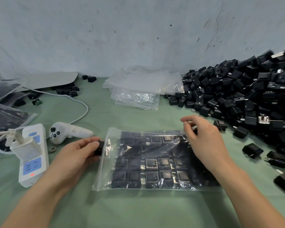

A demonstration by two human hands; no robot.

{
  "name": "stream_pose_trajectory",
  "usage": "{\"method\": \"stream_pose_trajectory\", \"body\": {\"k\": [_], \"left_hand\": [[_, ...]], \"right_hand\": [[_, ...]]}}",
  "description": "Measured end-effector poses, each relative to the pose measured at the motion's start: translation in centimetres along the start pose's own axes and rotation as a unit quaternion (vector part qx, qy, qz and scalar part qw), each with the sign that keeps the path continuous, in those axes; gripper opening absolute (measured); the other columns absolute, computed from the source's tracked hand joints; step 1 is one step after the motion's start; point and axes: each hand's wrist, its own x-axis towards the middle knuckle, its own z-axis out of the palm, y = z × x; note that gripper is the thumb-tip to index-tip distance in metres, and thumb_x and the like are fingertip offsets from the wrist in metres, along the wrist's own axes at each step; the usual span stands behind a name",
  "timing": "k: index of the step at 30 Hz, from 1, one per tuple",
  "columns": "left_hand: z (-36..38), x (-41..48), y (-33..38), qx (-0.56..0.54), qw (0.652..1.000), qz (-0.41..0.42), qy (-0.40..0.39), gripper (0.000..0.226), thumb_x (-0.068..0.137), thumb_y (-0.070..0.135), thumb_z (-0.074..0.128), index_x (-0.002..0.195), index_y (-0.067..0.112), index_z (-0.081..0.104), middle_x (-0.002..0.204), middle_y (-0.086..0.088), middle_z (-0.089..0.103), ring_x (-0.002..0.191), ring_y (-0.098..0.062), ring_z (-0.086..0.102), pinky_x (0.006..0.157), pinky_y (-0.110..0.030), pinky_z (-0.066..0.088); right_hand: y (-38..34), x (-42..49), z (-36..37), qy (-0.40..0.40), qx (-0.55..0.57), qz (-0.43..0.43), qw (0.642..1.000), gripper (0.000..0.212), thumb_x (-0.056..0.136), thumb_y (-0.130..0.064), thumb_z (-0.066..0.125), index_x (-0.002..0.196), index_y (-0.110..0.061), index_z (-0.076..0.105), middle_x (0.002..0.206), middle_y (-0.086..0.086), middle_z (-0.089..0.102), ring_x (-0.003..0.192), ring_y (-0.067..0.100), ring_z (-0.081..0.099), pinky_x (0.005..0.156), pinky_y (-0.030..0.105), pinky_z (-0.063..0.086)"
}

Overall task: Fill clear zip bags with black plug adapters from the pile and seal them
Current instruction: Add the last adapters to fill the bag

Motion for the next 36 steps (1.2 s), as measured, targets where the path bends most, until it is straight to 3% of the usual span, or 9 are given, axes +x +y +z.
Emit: {"method": "stream_pose_trajectory", "body": {"k": [4, 7, 11, 13, 17, 21, 25, 31, 36], "left_hand": [[0.3, -0.9, 0.0, 0.009, 0.993, -0.033, -0.11, 0.021, 0.083, 0.014, 0.064, 0.097, 0.011, 0.079, 0.104, -0.02, 0.074, 0.09, -0.025, 0.074, 0.073, -0.028, 0.061], [0.8, -1.0, 0.0, -0.007, 0.994, -0.035, -0.104, 0.026, 0.075, 0.016, 0.066, 0.098, 0.011, 0.078, 0.104, -0.021, 0.074, 0.086, -0.025, 0.074, 0.076, -0.033, 0.062], [1.0, -0.9, 0.1, 0.007, 0.996, -0.028, -0.085, 0.023, 0.094, 0.021, 0.056, 0.107, 0.012, 0.073, 0.107, -0.014, 0.075, 0.097, -0.024, 0.073, 0.092, -0.043, 0.055], [0.9, -1.1, 0.0, 0.026, 0.994, -0.034, -0.1, 0.027, 0.09, 0.029, 0.06, 0.105, 0.012, 0.073, 0.107, -0.008, 0.076, 0.099, -0.024, 0.072, 0.082, -0.038, 0.058], [0.6, -1.6, -0.3, 0.055, 0.99, -0.038, -0.127, 0.022, 0.098, 0.009, 0.053, 0.109, 0.011, 0.072, 0.107, -0.005, 0.076, 0.1, -0.016, 0.072, 0.068, -0.017, 0.056], [-0.6, -2.1, -0.2, 0.086, 0.983, -0.038, -0.159, 0.043, 0.087, -0.004, 0.048, 0.1, 0.024, 0.078, 0.11, -0.006, 0.074, 0.086, -0.014, 0.069, 0.077, -0.023, 0.049], [-1.2, -2.7, -0.5, 0.087, 0.975, -0.031, -0.203, 0.059, 0.084, -0.025, 0.031, 0.113, 0.01, 0.07, 0.115, -0.01, 0.073, 0.105, -0.019, 0.071, 0.079, -0.023, 0.058], [-1.9, -2.0, -0.8, 0.139, 0.97, 0.024, -0.197, 0.033, 0.086, 0.014, 0.064, 0.119, 0.014, 0.067, 0.116, -0.007, 0.073, 0.11, -0.019, 0.069, 0.093, -0.025, 0.054], [-1.6, -0.9, -1.1, 0.098, 0.979, -0.005, -0.178, 0.035, 0.082, 0.04, 0.076, 0.109, 0.019, 0.074, 0.111, -0.015, 0.073, 0.1, -0.029, 0.072, 0.078, -0.03, 0.06]], "right_hand": [[0.0, -0.1, 0.3, 0.005, 0.001, -0.011, 1.0, 0.018, 0.101, -0.023, 0.052, 0.112, -0.025, 0.066, 0.105, -0.012, 0.064, 0.087, 0.005, 0.058, 0.078, 0.031, 0.045], [0.0, -0.2, 0.5, 0.004, 0.002, -0.011, 1.0, 0.018, 0.101, -0.023, 0.052, 0.113, -0.025, 0.065, 0.106, -0.011, 0.065, 0.086, 0.003, 0.059, 0.078, 0.031, 0.047], [0.1, -0.1, 0.6, 0.003, -0.004, -0.013, 1.0, 0.018, 0.101, -0.024, 0.051, 0.113, -0.026, 0.065, 0.106, -0.012, 0.064, 0.085, -0.002, 0.059, 0.074, 0.027, 0.043], [0.1, -0.1, 0.6, 0.003, -0.007, -0.013, 1.0, 0.018, 0.101, -0.024, 0.051, 0.113, -0.026, 0.065, 0.106, -0.012, 0.064, 0.085, -0.002, 0.059, 0.074, 0.028, 0.044], [-0.1, -0.1, 0.7, 0.004, -0.001, -0.012, 1.0, 0.019, 0.101, -0.024, 0.051, 0.113, -0.025, 0.066, 0.107, -0.011, 0.064, 0.084, 0.006, 0.06, 0.075, 0.032, 0.045], [-0.1, -0.2, 0.8, -0.002, -0.007, -0.014, 1.0, 0.019, 0.101, -0.023, 0.051, 0.113, -0.025, 0.066, 0.106, -0.01, 0.063, 0.08, 0.004, 0.058, 0.072, 0.03, 0.043], [-0.2, -0.3, 0.9, -0.002, -0.014, -0.014, 1.0, 0.02, 0.101, -0.023, 0.05, 0.113, -0.025, 0.066, 0.105, -0.01, 0.063, 0.082, 0.002, 0.058, 0.07, 0.029, 0.039], [-0.6, -0.4, 1.0, 0.001, -0.002, -0.013, 1.0, 0.02, 0.1, -0.02, 0.051, 0.111, -0.025, 0.067, 0.104, -0.01, 0.063, 0.076, 0.003, 0.056, 0.069, 0.025, 0.037], [-0.9, -0.5, 1.2, -0.002, 0.006, -0.009, 1.0, 0.019, 0.101, -0.023, 0.051, 0.111, -0.028, 0.066, 0.102, -0.014, 0.06, 0.066, -0.005, 0.054, 0.061, 0.01, 0.034]]}}
